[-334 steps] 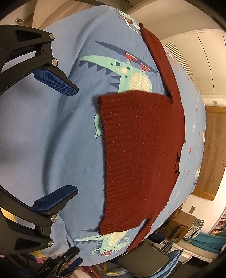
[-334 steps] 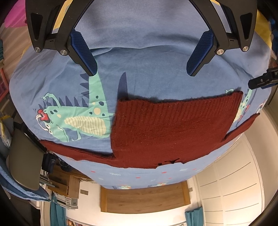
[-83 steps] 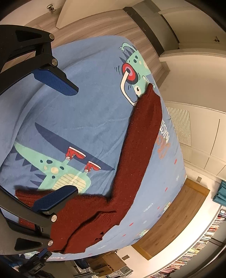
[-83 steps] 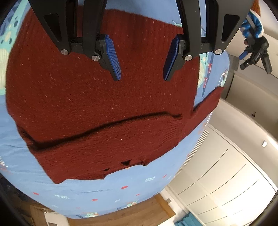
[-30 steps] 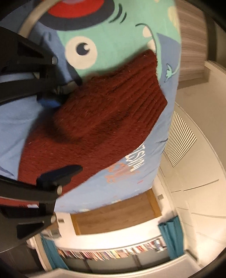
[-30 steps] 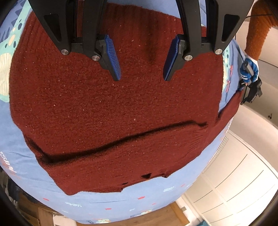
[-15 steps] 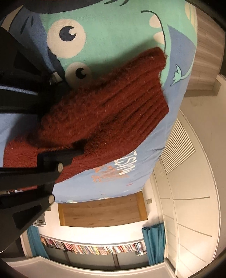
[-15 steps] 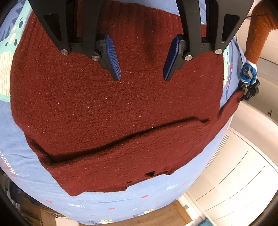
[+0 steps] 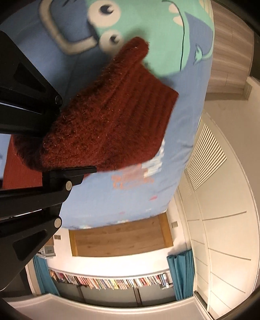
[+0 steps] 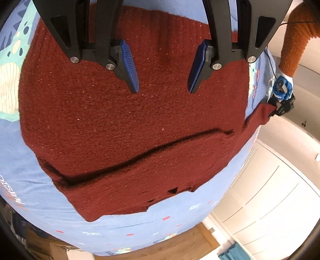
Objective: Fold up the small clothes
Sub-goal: 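Carry the held sleeve across the sweater body with the left gripper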
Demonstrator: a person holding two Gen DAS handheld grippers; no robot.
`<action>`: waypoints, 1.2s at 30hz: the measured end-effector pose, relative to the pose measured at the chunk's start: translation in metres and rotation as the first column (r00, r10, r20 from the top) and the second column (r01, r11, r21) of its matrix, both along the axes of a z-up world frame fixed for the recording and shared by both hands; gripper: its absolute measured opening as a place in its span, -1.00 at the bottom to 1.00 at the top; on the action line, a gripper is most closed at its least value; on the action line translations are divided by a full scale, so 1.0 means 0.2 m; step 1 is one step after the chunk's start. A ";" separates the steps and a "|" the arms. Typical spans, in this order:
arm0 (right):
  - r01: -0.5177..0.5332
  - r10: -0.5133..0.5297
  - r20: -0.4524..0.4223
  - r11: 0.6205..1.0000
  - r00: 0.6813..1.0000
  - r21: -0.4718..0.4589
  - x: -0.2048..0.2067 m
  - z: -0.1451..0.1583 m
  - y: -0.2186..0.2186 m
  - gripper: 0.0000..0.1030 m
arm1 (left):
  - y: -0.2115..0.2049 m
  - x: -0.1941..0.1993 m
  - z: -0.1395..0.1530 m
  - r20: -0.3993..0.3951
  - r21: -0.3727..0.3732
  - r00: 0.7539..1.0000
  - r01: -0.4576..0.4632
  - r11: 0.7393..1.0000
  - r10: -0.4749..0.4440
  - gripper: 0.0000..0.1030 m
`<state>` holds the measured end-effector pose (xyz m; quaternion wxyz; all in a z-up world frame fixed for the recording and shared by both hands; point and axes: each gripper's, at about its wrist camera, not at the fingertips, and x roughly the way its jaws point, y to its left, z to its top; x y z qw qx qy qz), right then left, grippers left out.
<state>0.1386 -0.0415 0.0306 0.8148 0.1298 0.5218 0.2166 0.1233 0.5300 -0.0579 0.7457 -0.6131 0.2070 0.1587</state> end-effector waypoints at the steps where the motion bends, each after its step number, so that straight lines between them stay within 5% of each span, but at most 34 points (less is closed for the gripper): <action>1: 0.005 -0.005 0.001 1.000 1.000 0.007 0.00 0.00 -0.02 0.01 | -0.01 0.02 0.02 0.009 -0.003 1.000 0.005 1.000 -0.005 -0.90; 19: 0.103 -0.106 0.024 0.990 0.994 0.101 -0.04 0.05 -0.34 0.01 | -0.48 0.50 0.39 0.124 -0.007 0.974 0.193 0.981 -0.191 -0.90; 36: 0.157 -0.160 0.003 0.975 0.987 0.156 -0.09 0.01 -0.63 0.01 | -1.21 0.98 0.61 0.136 0.068 0.877 0.455 0.888 -0.460 -0.91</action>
